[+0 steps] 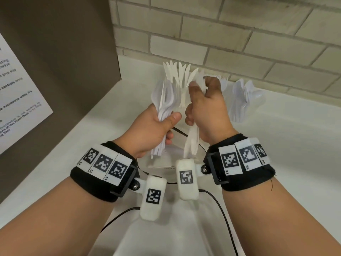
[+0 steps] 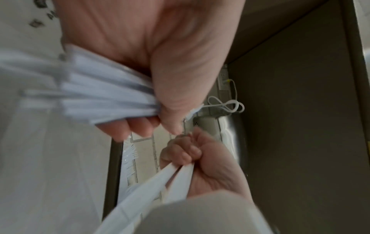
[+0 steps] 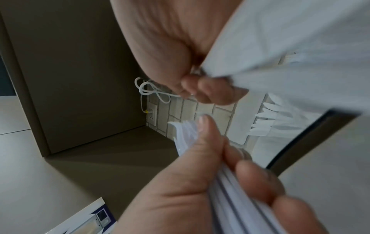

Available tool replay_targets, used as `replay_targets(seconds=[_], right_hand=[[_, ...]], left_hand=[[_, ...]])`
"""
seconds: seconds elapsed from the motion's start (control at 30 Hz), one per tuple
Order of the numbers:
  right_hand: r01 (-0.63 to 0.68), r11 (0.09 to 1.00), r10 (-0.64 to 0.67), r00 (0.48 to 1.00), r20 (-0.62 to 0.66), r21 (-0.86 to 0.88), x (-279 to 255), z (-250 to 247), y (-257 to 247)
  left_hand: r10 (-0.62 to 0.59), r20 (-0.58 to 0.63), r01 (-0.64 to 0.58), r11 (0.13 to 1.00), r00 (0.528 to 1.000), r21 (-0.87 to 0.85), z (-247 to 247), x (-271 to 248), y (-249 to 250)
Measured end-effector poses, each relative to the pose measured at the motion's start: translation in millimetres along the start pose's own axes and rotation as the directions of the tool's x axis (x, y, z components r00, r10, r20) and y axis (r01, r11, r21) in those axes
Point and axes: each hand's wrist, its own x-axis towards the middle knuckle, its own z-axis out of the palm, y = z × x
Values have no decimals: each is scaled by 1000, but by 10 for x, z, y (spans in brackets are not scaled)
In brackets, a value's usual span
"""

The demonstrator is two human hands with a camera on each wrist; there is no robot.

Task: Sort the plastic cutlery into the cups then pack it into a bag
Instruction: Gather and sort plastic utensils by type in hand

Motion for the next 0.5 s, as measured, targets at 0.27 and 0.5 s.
replay_targets(seconds=[0.27,0.5], right_hand=[[60,974,-40,995,95,-217,-28,-32,-11],[138,961,-120,989,87,-240,3,-56,61]], left_hand=[[49,66,-48,999,997,-11,0,-1,19],[13,252,67,949,968,-307,-27,-47,-4]])
